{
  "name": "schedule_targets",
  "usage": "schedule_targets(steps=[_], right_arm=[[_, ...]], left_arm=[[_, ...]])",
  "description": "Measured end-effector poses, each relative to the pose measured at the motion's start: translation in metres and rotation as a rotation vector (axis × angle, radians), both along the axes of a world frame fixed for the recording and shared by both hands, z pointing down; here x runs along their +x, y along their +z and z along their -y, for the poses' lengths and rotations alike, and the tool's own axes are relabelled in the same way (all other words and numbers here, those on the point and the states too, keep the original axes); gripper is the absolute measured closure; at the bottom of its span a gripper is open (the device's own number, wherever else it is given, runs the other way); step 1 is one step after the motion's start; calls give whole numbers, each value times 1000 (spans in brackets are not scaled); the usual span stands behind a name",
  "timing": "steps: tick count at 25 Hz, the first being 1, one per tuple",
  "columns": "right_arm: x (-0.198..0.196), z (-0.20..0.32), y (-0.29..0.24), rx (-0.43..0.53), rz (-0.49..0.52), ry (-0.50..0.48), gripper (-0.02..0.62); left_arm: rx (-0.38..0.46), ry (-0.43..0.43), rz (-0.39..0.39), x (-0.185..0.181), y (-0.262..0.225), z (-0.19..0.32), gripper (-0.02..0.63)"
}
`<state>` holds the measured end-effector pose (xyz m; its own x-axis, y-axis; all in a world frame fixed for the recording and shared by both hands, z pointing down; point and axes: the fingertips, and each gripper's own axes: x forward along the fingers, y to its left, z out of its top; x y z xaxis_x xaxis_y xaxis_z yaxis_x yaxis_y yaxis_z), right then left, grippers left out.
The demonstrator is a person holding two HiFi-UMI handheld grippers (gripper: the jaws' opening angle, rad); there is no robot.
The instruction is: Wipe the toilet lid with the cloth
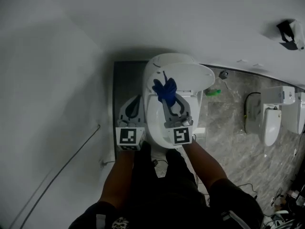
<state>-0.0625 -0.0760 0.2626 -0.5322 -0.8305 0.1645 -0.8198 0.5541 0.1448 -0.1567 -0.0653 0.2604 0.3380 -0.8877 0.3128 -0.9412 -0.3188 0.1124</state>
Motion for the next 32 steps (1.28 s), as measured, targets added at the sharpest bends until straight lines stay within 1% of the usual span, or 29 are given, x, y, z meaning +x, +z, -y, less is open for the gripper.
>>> schedule_targets(steps=[3,7,10,13,20,24,27,32], right_arm=[[-2,30,18,9,3,36,500],[5,67,38,9,-8,89,500],[4,84,51,6,-66,97,500],[1,94,59,2,-93,99,500],[12,113,64,-15,-79,131,500],[25,121,62,-10,-79,159,500],[37,124,61,0,-77,176,500],[79,129,65,-20,-42,271,500]], left_arm=[[-6,22,3,-3,17,20,595],[-39,-8,-42,-13,33,51,595],[-44,2,-40,-12,41,69,595],[-40,35,-28,-3,43,75,595],[-66,69,-21,18,54,70,595],[-71,64,-35,19,55,69,595],[-73,72,-30,24,55,72,595],[-72,100,-10,39,56,73,595]])
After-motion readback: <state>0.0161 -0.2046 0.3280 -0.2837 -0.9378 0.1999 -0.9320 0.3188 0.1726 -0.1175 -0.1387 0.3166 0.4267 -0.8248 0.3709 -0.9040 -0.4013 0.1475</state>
